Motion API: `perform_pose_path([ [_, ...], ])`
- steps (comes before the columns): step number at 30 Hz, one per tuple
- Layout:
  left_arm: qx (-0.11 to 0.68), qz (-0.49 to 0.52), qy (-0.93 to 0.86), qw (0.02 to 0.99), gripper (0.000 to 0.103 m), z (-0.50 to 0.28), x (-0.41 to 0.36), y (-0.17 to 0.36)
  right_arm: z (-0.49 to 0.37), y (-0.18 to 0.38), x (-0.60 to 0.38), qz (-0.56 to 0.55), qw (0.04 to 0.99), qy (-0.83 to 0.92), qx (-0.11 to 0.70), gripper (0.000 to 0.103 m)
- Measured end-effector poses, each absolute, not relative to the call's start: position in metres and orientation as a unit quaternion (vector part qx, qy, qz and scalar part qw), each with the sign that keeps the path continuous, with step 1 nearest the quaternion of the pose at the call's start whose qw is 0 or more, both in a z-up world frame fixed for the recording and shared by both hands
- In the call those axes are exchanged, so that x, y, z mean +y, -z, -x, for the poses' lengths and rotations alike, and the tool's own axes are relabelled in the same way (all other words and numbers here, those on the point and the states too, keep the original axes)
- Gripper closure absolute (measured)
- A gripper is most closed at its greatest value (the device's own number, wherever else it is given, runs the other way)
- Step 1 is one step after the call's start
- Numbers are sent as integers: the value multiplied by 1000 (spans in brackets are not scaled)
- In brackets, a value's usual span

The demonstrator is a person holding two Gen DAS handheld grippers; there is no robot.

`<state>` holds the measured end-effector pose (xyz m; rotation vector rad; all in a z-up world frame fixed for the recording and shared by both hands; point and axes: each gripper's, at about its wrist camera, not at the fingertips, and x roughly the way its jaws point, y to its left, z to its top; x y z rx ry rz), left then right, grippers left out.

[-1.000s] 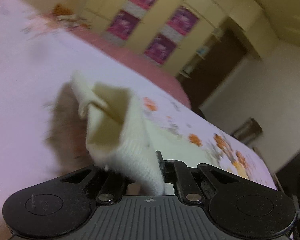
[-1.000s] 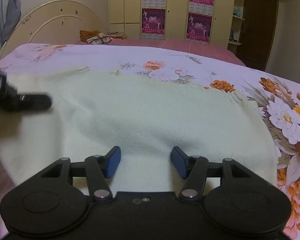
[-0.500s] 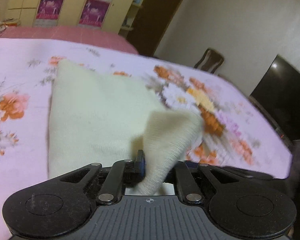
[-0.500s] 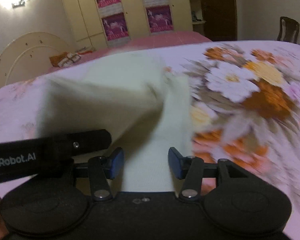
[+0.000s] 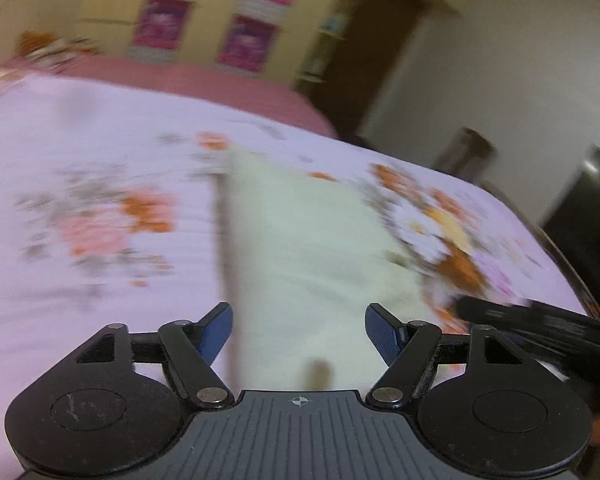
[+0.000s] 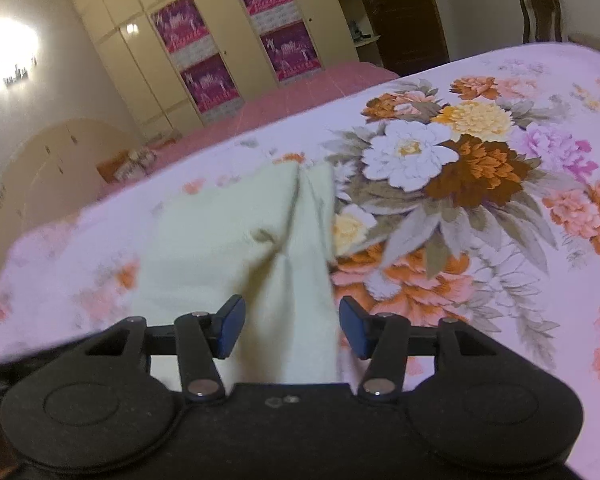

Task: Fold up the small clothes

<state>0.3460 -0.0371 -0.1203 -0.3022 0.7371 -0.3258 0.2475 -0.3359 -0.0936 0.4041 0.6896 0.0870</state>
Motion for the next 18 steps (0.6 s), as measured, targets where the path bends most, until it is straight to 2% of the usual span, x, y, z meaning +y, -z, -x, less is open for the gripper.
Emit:
perform_pose_path([
  [3,371,126,149,908,31,-356,-40,130,-254,93,-335,-227,913,-60,335,40],
  [4,374,121,153,907,31,-357,-44,134,-260,96,-332,-225,908,-67,347,33],
  [6,382,112,153,904,31,-357,-49,143,-270,105,-325,-221,899,-73,370,33],
  [8,391,111,150,901,31,-360,-55,149,-280,116,-320,-222,893,-76,385,42],
  [13,395,118,138,901,31,-367,-58,157,-303,133,-318,-241,884,-87,391,51],
  [15,395,122,132,901,31,-371,-55,157,-312,135,-319,-253,881,-94,388,58],
  [17,394,126,126,902,31,-377,-56,158,-320,136,-317,-255,879,-107,388,74],
  [18,393,127,124,902,31,-379,-55,158,-324,135,-314,-251,879,-111,390,77],
])
